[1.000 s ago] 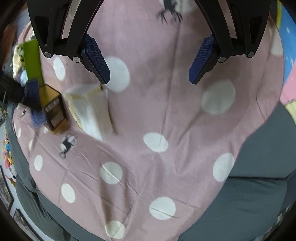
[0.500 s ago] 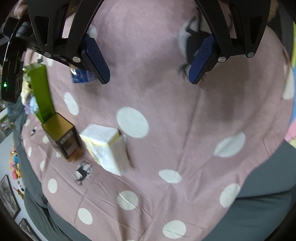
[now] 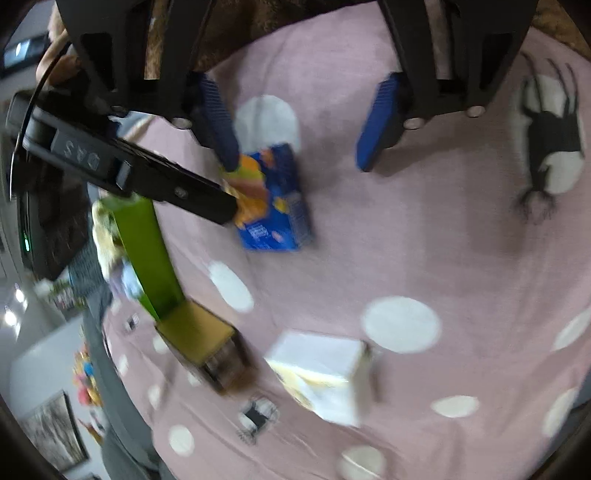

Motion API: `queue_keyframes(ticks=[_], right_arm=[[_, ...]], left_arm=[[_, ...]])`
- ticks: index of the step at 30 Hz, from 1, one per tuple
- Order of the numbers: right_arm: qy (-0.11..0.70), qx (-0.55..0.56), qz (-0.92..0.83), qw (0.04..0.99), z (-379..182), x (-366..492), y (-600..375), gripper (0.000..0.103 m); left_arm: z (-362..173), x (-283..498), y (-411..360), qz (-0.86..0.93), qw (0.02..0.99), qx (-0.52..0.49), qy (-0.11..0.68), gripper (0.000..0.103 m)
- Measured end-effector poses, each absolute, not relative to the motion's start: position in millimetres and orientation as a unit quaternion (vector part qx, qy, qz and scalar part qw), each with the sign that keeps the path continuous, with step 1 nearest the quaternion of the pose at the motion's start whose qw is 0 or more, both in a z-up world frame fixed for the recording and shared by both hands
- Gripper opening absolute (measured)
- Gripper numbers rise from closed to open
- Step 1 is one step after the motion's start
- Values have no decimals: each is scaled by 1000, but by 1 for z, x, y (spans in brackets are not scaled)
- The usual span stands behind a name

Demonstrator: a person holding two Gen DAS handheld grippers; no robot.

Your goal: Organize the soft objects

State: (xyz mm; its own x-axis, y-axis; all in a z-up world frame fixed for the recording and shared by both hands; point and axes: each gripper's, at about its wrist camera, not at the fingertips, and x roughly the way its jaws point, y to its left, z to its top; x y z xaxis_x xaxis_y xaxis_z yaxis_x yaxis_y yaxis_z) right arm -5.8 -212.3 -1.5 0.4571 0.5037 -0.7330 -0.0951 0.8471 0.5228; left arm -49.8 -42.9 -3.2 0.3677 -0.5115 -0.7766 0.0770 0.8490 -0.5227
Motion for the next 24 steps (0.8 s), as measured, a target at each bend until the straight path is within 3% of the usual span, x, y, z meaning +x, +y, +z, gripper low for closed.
queue_keyframes(ticks=[4, 9, 17, 24], right_arm=[[503, 220, 191, 814, -12, 1, -211, 42], [508, 234, 204, 803, -21, 6, -210, 42], [491, 215, 209, 818, -11, 2, -209, 40], [423, 208, 220, 854, 36, -19, -209, 40]], left_arm=[[-10, -46, -61, -196, 792, -196, 544, 57], [-13, -40, -69, -211, 790, -193, 542, 39], [7, -49, -74, -214, 812, -168, 516, 38], [57, -64, -76, -222, 849, -144, 458, 38]])
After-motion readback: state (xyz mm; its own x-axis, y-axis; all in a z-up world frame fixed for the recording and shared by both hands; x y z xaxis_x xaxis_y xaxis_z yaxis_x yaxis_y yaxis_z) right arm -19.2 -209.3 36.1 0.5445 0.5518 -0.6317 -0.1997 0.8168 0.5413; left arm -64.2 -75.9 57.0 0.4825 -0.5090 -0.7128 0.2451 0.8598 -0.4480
